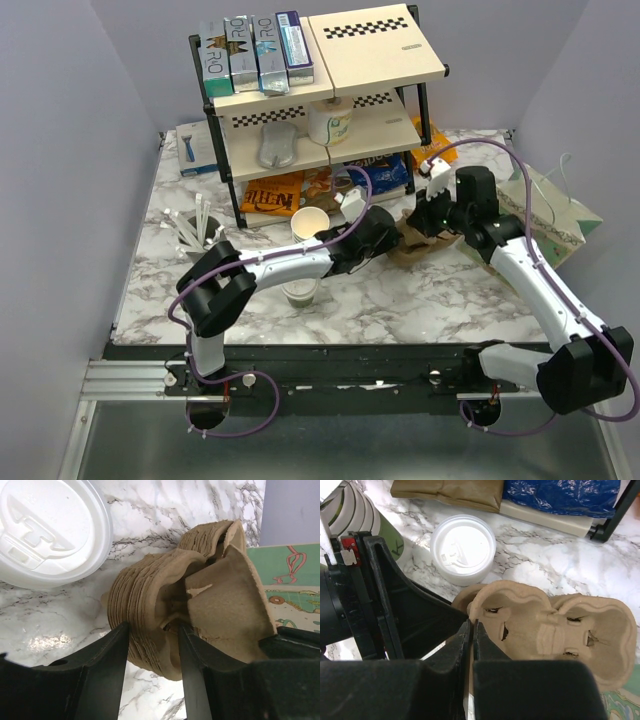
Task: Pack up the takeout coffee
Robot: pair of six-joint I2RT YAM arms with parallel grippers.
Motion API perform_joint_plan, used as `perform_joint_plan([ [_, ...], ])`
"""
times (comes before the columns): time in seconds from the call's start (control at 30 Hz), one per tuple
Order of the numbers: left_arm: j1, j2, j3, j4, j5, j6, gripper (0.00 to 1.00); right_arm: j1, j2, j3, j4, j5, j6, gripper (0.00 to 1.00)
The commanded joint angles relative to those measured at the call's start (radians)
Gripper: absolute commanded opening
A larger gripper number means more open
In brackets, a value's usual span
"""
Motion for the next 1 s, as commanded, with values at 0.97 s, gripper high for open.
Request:
perform_joint_plan([
  [0.97,0.001,0.088,0.068,-0.048,0.041,0.022,0.52,0.004,-0.171,0.075,0.173,0.037,0.078,0.01],
])
